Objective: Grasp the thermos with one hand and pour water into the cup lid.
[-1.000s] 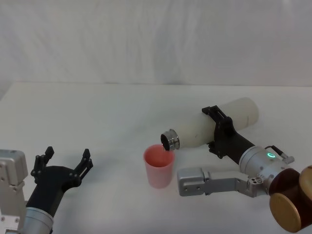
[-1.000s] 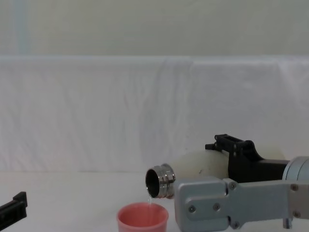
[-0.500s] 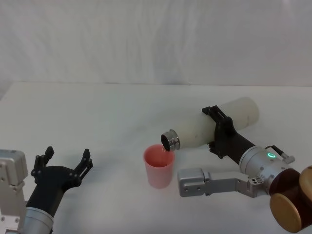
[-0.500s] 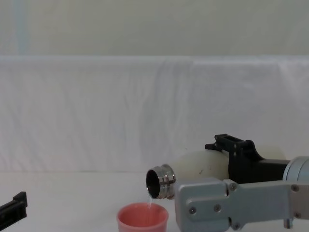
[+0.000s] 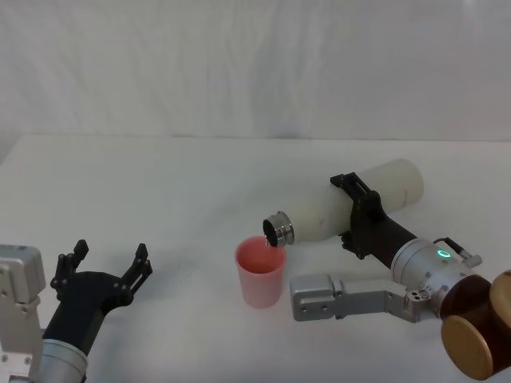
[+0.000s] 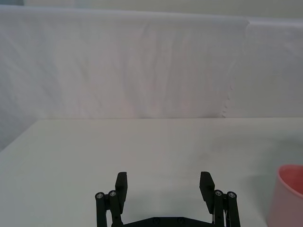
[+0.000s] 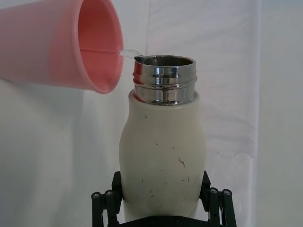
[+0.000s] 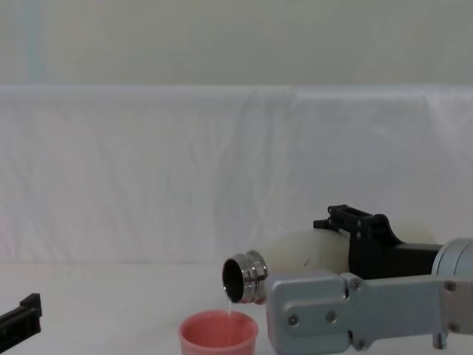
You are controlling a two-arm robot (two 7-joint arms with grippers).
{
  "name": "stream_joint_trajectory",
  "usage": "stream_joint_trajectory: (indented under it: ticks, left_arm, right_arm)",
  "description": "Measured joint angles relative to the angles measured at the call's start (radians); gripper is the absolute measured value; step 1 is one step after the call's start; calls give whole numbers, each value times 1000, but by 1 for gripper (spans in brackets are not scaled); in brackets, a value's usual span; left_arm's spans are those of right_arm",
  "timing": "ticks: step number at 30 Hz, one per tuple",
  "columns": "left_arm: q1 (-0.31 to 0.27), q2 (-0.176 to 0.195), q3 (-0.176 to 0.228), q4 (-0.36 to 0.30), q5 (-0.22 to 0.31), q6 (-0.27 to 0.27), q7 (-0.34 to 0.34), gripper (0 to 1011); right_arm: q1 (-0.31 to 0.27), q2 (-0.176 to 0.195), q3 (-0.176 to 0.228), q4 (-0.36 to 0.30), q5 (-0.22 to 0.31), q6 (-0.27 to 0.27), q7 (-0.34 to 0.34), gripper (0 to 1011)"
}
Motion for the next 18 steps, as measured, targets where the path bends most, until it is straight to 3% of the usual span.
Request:
stream_joint_trajectory:
  ticks: [11, 18]
  left_arm:
    - [0, 0, 0, 0, 0, 0, 0, 1001]
    - [0, 0, 0, 0, 0, 0, 0, 1001]
  right_arm:
    - [-21, -5, 30, -7, 58, -18, -22, 958]
    - [-62, -18, 91, -44, 160, -31, -40, 958]
